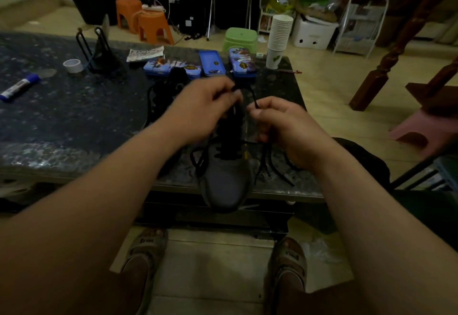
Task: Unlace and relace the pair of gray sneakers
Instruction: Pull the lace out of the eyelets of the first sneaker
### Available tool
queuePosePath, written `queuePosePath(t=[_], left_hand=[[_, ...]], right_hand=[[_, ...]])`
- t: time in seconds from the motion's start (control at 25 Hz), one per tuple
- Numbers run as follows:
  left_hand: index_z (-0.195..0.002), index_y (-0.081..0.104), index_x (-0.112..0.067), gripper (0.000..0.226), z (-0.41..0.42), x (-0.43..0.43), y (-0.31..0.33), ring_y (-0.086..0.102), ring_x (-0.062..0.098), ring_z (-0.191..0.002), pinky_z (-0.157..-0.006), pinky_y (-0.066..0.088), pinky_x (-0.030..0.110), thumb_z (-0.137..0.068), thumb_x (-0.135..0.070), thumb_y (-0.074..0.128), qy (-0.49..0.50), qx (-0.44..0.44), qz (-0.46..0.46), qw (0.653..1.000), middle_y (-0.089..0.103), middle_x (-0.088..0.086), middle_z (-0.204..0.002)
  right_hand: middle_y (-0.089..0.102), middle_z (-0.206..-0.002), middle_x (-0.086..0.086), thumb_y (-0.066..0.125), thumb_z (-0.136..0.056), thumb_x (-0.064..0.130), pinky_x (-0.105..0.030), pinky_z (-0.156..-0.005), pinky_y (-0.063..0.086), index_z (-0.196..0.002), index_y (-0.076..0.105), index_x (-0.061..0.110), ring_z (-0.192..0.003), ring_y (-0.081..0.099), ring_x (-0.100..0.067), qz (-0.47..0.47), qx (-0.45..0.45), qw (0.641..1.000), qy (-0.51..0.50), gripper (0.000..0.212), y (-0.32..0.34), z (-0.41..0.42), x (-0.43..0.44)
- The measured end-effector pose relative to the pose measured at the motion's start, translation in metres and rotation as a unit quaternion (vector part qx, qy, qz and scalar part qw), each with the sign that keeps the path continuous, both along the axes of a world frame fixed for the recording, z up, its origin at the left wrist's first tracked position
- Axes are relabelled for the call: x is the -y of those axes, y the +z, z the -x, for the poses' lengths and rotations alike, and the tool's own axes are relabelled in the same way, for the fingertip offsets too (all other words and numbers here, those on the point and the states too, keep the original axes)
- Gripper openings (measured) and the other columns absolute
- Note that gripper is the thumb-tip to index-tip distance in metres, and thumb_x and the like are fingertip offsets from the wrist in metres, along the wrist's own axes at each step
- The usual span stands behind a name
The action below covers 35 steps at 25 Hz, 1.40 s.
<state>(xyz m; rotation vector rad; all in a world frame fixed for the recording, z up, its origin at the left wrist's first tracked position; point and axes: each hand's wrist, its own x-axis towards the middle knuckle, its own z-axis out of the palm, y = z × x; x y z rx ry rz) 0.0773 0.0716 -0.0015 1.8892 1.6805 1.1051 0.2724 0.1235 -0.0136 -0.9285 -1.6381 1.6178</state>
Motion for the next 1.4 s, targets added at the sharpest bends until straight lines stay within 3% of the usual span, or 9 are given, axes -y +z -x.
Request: queuePosePath(t=[0.2, 0.32, 0.44, 0.6, 0.8, 0.92, 1.0, 1.2, 1.4], left_hand=[[-0.104, 0.066, -0.015, 0.015, -0.022, 0.010, 0.044, 0.064, 0.027, -0.064, -0.061, 0.055, 0.033, -0.106, -0.014, 0.052, -0.082, 0.229, -0.024, 0.970, 0.066, 0.026, -0.084], [-0.124, 0.060, -0.017, 0.025, -0.011, 0.005, 0.043, 0.071, 0.027, -0.091, -0.081, 0.058, 0.035, -0.103, -0.005, 0.052, -0.134, 0.386, 0.005, 0.912, 0.068, 0.010, -0.116], [-0.129, 0.053, -0.026, 0.034, 0.012, 0.006, 0.011, 0.070, 0.023, -0.106, -0.089, 0.056, 0.038, -0.097, -0.014, 0.061, 0.017, 0.172, 0.090, 0.981, 0.066, -0.001, -0.117], [-0.101, 0.056, -0.024, 0.027, 0.025, 0.022, -0.056, 0.065, 0.017, -0.087, -0.082, 0.057, 0.042, -0.093, -0.046, 0.071, 0.038, -0.146, 0.263, 0.953, 0.067, -0.004, -0.094], [-0.085, 0.061, -0.013, 0.016, 0.026, 0.026, -0.043, 0.060, 0.015, -0.064, -0.063, 0.048, 0.031, -0.098, -0.020, 0.066, -0.001, -0.020, 0.203, 0.979, 0.069, 0.008, -0.074], [-0.105, 0.066, -0.008, 0.011, 0.025, 0.039, -0.026, 0.065, 0.023, -0.066, -0.066, 0.052, 0.035, -0.105, -0.012, 0.056, -0.154, 0.156, 0.317, 0.923, 0.070, 0.013, -0.076], [-0.119, 0.071, -0.013, 0.022, 0.026, 0.046, -0.027, 0.073, 0.022, -0.084, -0.081, 0.057, 0.035, -0.107, -0.019, 0.053, -0.243, 0.112, 0.393, 0.880, 0.077, 0.008, -0.096], [-0.104, 0.065, -0.034, 0.009, 0.033, 0.017, -0.055, 0.063, 0.000, -0.076, -0.071, 0.050, 0.030, -0.098, -0.028, 0.068, -0.049, -0.129, 0.134, 0.981, 0.068, -0.009, -0.083], [-0.109, 0.057, -0.039, 0.020, 0.023, -0.004, -0.064, 0.056, 0.002, -0.070, -0.065, 0.052, 0.036, -0.094, -0.047, 0.068, -0.034, -0.196, 0.135, 0.971, 0.060, -0.013, -0.074]], right_hand=[[0.064, -0.072, 0.007, 0.062, -0.103, 0.032, -0.025, -0.063, 0.046, -0.109, 0.072, 0.013, -0.067, 0.058, -0.008, -0.062, 0.046, 0.996, 0.046, 0.023, 0.002, 0.018, 0.014], [0.057, -0.068, -0.003, 0.057, -0.104, 0.033, -0.030, -0.058, 0.046, -0.094, 0.067, 0.010, -0.058, 0.050, -0.016, 0.042, -0.058, 0.997, -0.007, 0.027, 0.012, 0.010, 0.004], [0.057, -0.074, -0.005, 0.054, -0.105, 0.023, -0.029, -0.050, 0.046, -0.111, 0.062, 0.012, -0.052, 0.048, -0.015, 0.052, 0.027, 0.997, -0.051, 0.015, 0.004, -0.009, -0.003], [0.067, -0.093, -0.014, 0.057, -0.105, 0.027, -0.032, -0.049, 0.053, -0.120, 0.043, 0.011, -0.059, 0.065, -0.022, 0.029, 0.298, 0.951, -0.074, 0.026, -0.018, -0.018, 0.006], [0.063, -0.122, -0.015, 0.063, -0.097, 0.047, -0.045, -0.088, 0.056, -0.132, 0.055, 0.007, -0.109, 0.065, -0.033, -0.171, 0.526, 0.826, -0.109, 0.054, -0.027, -0.025, 0.001], [0.062, -0.124, -0.003, 0.062, -0.098, 0.038, -0.037, -0.088, 0.051, -0.128, 0.060, 0.021, -0.112, 0.060, -0.022, -0.250, 0.443, 0.855, -0.104, 0.034, -0.027, -0.013, 0.001], [0.068, -0.105, 0.003, 0.058, -0.102, 0.039, -0.032, -0.073, 0.049, -0.110, 0.065, 0.023, -0.092, 0.063, -0.014, -0.179, 0.390, 0.900, -0.075, 0.019, -0.031, -0.001, 0.001], [0.070, -0.088, 0.000, 0.052, -0.097, 0.067, -0.038, -0.077, 0.052, -0.093, 0.065, 0.018, -0.082, 0.065, -0.018, -0.126, 0.348, 0.923, -0.107, 0.051, -0.041, 0.019, -0.009], [0.064, -0.082, 0.000, 0.055, -0.093, 0.055, -0.039, -0.068, 0.047, -0.081, 0.057, 0.019, -0.078, 0.060, -0.021, -0.175, 0.398, 0.894, -0.109, 0.038, -0.046, 0.038, -0.021]])
